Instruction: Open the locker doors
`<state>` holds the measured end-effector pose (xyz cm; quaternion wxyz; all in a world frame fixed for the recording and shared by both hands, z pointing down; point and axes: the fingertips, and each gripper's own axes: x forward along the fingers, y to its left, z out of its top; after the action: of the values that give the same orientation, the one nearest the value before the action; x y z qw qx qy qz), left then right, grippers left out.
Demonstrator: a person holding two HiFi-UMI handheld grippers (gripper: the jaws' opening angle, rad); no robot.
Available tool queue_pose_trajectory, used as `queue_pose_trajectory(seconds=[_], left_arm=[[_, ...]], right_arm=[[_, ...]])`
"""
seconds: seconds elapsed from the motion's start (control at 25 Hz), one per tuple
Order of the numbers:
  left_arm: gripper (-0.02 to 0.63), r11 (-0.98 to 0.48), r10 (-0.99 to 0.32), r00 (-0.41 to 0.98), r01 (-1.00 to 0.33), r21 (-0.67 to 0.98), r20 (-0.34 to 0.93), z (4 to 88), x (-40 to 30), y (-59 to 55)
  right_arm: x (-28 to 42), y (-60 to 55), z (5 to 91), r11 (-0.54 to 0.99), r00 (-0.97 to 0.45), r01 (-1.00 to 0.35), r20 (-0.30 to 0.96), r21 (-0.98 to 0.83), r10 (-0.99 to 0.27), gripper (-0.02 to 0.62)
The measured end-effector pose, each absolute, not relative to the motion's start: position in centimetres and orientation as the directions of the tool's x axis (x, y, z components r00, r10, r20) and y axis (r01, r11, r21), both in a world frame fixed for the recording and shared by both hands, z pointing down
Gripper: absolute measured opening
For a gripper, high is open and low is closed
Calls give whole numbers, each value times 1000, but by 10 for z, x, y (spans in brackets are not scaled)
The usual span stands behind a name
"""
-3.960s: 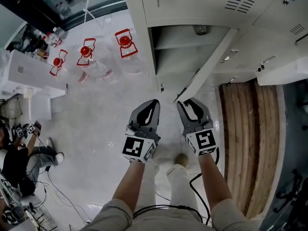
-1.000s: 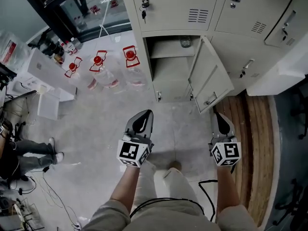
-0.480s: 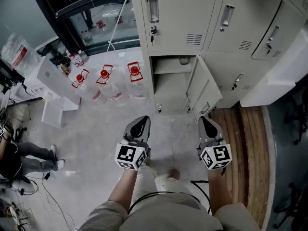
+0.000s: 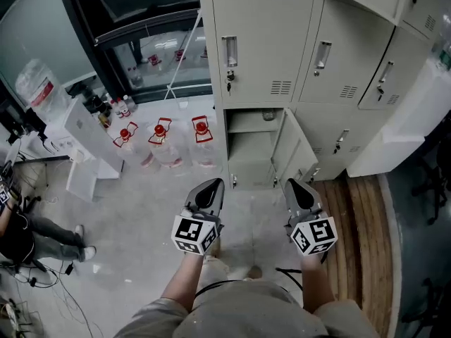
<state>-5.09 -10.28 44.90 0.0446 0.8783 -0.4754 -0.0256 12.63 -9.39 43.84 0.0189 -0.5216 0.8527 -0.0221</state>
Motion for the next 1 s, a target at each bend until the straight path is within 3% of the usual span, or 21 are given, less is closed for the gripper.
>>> queue_pose_trajectory(seconds=[1.0], left_arm=[[-2,-553,-833,545,-829,87,-99,376,-42,-88]], right_arm=[[107,-78,379,573,-570,-818,-77,-37,-818,2]])
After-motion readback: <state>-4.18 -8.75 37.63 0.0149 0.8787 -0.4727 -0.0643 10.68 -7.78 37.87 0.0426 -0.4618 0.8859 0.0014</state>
